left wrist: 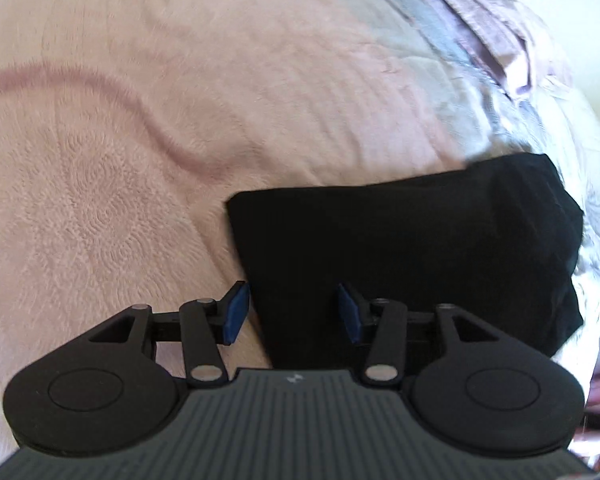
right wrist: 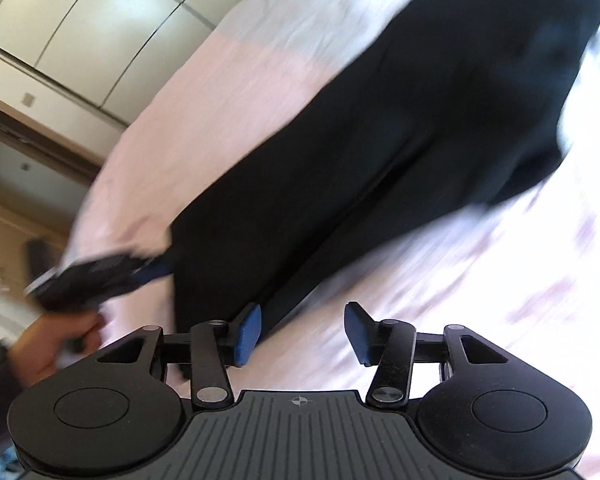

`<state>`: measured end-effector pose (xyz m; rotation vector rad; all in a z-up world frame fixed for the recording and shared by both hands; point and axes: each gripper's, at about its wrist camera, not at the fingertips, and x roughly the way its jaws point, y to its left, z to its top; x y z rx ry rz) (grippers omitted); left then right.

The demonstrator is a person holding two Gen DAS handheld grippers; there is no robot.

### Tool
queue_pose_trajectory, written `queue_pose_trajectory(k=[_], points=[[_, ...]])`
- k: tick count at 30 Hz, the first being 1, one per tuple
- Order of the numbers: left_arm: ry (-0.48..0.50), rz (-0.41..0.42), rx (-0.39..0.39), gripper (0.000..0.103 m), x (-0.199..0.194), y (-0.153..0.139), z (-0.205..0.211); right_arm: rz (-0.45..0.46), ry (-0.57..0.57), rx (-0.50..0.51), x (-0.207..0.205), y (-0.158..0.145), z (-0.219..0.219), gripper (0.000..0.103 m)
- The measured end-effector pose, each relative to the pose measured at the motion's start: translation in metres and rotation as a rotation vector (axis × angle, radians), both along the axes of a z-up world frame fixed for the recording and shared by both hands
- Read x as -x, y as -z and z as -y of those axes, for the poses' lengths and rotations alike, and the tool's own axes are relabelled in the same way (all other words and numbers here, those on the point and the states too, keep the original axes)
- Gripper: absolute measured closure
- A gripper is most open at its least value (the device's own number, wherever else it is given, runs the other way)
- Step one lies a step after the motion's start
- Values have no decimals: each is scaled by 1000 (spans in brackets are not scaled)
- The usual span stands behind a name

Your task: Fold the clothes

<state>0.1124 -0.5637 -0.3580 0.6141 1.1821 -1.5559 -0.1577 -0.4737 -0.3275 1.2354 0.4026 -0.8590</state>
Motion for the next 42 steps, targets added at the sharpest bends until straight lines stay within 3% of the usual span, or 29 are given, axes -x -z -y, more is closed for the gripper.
queue_pose_trajectory(k=[5, 9, 15, 18, 22, 29, 34, 38, 42], points=[[-18, -119, -40, 64, -13, 18, 17, 198, 41, -147, -66, 44, -20, 52], [36, -121, -37, 74, -16, 19, 20, 189, 151, -131, -94, 60, -29, 51], [42, -161, -22, 87, -24, 24, 17, 177, 332, -29, -90, 58, -11, 51], [27, -195, 3, 96, -29, 17, 9, 176, 387, -92, -81, 66, -1, 92], [32, -238, 42, 98, -38, -4, -6, 154, 305, -84, -76, 51, 1, 96], [-42, -278, 67, 98, -72, -66, -95, 170, 194, -166, -71, 6, -15, 97], [-218, -217, -13, 103, -117, -100, -199, 190, 81, -282, -70, -11, -55, 97], [-393, -180, -91, 103, -171, -110, -273, 167, 38, -355, -65, -1, -92, 96], [-415, -169, -85, 103, -181, -108, -297, 145, 47, -377, -54, 14, -119, 96]])
